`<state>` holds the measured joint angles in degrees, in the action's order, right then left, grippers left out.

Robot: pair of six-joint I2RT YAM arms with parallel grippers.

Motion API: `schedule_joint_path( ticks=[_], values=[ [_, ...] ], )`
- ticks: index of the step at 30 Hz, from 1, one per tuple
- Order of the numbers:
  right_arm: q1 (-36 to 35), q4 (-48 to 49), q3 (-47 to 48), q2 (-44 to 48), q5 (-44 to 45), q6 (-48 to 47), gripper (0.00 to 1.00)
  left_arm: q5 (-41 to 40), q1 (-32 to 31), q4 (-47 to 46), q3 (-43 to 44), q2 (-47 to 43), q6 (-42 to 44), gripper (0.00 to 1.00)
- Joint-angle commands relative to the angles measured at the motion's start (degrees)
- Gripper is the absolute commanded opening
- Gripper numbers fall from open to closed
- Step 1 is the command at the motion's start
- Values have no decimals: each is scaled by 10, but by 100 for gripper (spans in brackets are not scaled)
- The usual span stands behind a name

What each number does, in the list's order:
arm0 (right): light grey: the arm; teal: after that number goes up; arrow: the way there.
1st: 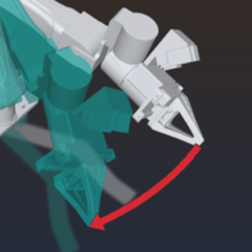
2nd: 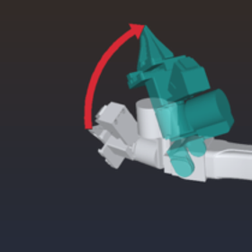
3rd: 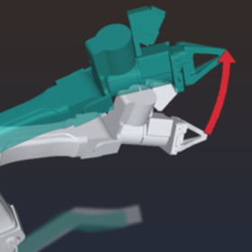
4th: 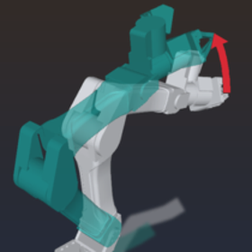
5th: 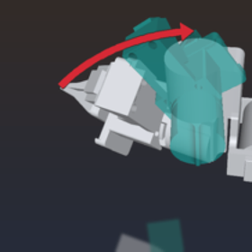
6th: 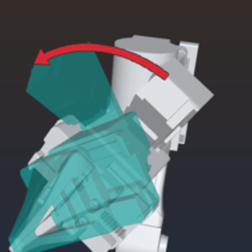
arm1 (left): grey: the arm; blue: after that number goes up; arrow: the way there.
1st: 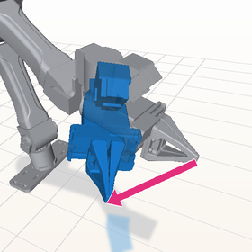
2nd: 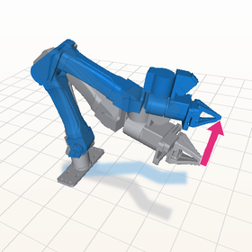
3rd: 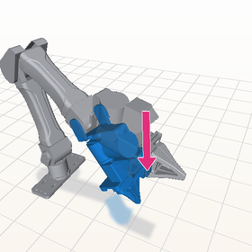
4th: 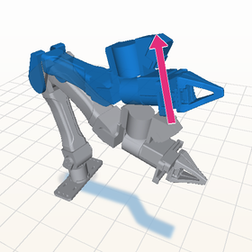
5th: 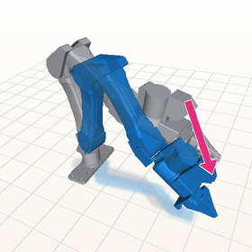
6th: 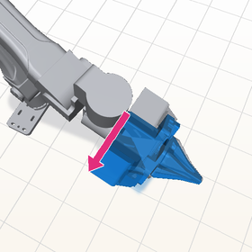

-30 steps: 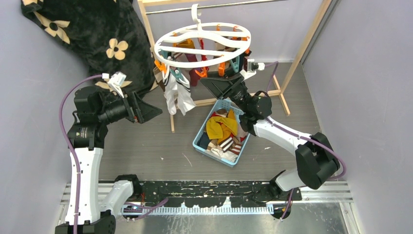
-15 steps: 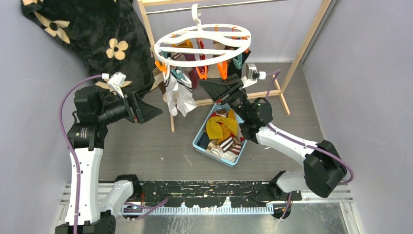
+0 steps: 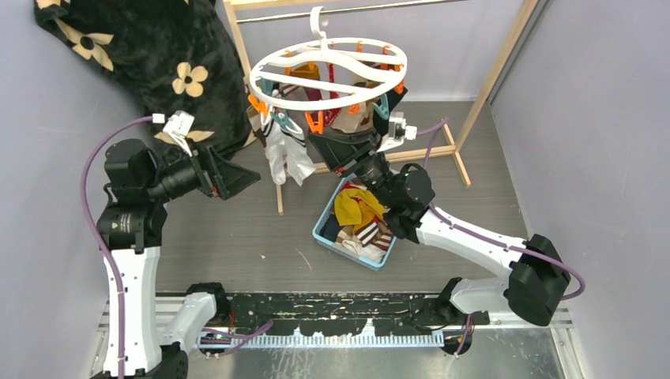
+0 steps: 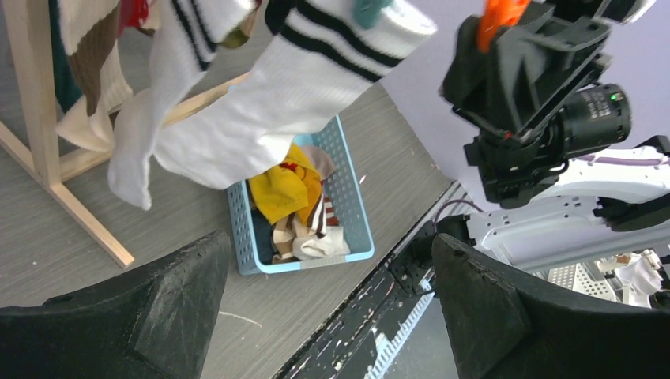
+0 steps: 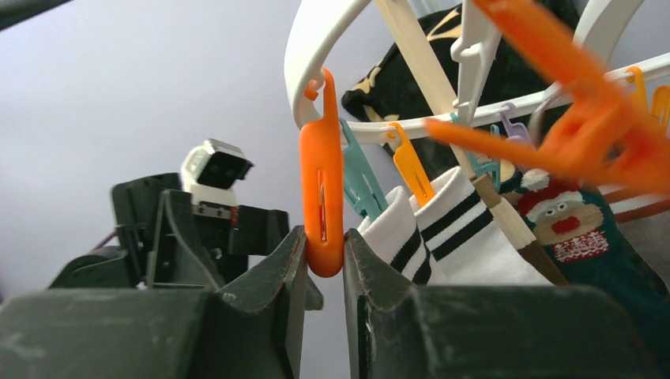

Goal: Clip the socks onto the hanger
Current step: Open the clamp at the hanger.

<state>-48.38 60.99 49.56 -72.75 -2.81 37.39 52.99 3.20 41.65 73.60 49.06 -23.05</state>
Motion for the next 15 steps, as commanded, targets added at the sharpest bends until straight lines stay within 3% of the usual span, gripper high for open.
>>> schedule_joint_path(
  ticks=[1, 10, 15],
  values=[
    [-35, -28, 39, -2, 85, -98, 11, 12, 4, -29, 48, -21, -52, 98],
    [-84, -27, 63, -32, 157, -154, 9, -34, -12, -62, 132, 36, -96, 89],
    [-122, -22, 86, -56, 213, -206, 9, -126, -116, -82, 161, 76, -88, 86]
  ],
)
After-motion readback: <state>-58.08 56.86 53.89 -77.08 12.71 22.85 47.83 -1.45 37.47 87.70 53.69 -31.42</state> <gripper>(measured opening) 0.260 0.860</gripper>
